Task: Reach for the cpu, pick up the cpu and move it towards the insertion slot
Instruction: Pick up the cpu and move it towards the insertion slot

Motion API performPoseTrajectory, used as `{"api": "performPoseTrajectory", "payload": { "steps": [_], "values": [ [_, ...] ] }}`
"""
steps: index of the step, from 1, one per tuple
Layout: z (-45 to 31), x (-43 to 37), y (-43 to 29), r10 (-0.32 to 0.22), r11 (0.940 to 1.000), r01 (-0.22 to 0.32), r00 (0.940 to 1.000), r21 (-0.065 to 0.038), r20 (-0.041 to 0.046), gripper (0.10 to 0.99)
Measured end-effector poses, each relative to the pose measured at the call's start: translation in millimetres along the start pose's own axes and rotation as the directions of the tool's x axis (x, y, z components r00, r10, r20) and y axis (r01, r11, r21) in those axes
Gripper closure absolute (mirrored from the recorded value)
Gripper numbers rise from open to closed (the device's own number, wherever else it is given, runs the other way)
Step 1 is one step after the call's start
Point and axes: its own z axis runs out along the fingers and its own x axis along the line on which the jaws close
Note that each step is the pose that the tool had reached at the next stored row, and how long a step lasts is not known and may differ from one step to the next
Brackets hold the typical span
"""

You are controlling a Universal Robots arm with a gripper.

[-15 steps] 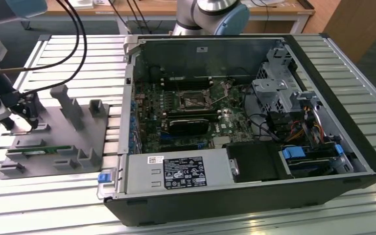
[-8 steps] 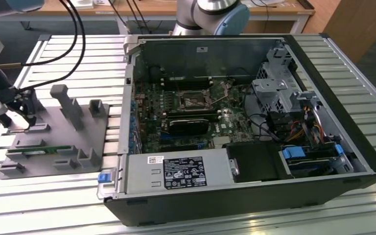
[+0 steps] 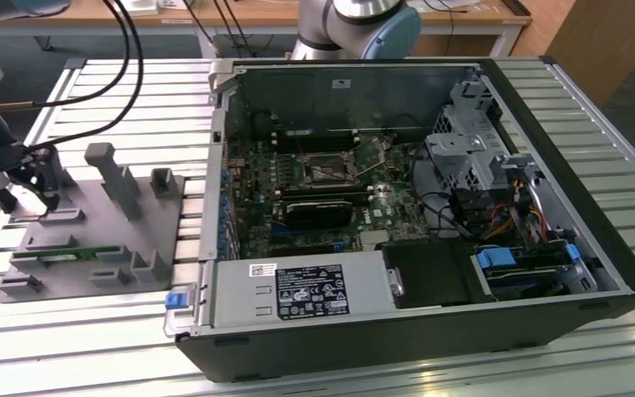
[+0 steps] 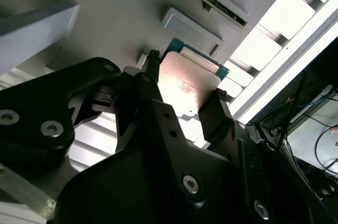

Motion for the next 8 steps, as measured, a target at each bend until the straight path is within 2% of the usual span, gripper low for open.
{"api": "performPoseTrajectory", "payload": {
  "steps": [8],
  "values": [
    [-5.6,0.0,0.4,0.000,1.0000,0.000,1.0000,0.000,0.0000,0.541]
  ]
}}
